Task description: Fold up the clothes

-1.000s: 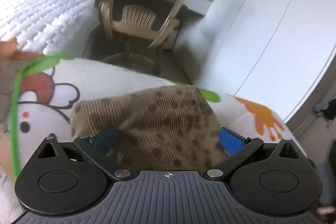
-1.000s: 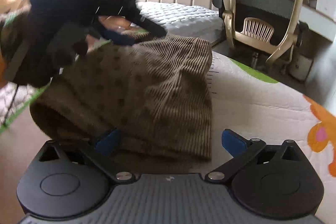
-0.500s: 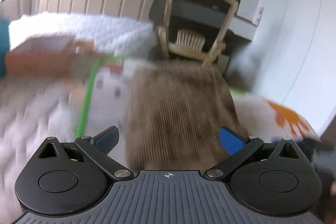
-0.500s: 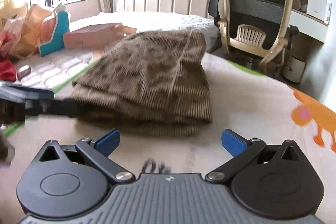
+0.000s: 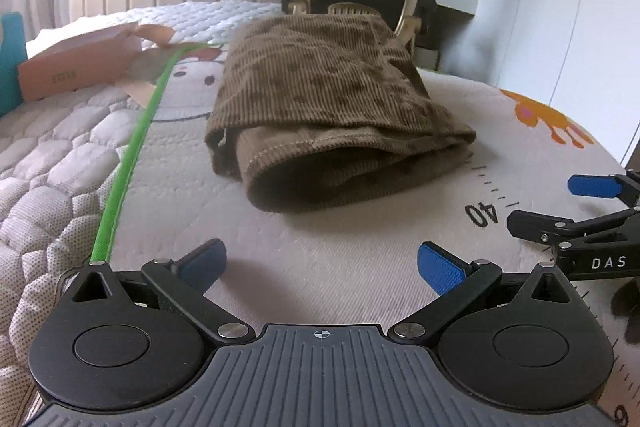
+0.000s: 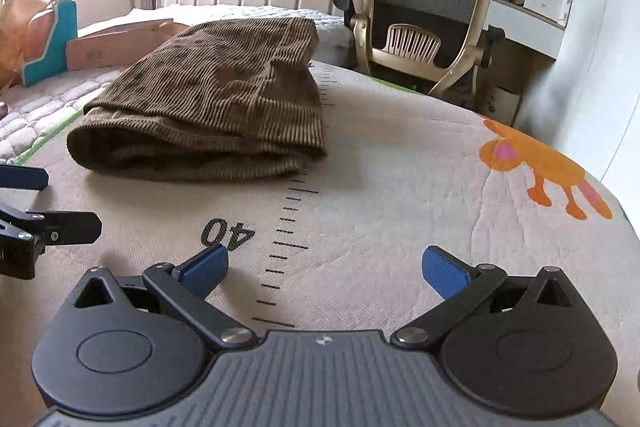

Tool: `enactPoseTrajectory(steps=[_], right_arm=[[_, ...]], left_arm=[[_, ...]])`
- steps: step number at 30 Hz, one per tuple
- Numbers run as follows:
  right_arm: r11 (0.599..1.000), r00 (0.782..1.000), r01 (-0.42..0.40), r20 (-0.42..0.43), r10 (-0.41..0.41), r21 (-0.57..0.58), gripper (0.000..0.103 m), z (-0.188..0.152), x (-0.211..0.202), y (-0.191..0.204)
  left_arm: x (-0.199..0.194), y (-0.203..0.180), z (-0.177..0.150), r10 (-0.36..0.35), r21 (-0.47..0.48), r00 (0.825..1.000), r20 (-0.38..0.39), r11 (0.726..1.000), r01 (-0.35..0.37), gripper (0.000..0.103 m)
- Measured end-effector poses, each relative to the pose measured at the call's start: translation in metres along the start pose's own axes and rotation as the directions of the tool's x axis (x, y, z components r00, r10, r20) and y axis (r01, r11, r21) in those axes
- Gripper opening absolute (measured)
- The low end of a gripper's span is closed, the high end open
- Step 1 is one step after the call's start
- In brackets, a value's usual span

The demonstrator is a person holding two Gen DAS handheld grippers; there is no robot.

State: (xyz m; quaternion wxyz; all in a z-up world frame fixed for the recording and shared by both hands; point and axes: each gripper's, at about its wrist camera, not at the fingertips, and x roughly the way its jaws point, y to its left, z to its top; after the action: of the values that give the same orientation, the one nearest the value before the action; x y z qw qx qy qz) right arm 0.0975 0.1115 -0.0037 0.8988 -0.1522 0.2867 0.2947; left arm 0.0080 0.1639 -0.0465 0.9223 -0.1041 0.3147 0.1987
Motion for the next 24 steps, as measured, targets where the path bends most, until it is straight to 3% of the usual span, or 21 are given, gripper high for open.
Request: enactPoseTrajectory(steps=[9, 24], right_arm=[[0.995, 0.998, -0.062, -0.025, 0.064, 0.082, 0.103, 0.001, 0.007, -0.013], [0.994, 0.998, -0.062, -0.026, 0.064, 0.087, 0.103, 0.001, 0.008, -0.01]], left_arm=[[0.001, 0.0, 0.001, 0.003, 0.012, 1.0, -0.008, 1.0, -0.003, 0.103], [0.001, 0.0, 0.002, 0.0, 0.009, 1.0, -0.007, 1.0, 0.0, 0.103]])
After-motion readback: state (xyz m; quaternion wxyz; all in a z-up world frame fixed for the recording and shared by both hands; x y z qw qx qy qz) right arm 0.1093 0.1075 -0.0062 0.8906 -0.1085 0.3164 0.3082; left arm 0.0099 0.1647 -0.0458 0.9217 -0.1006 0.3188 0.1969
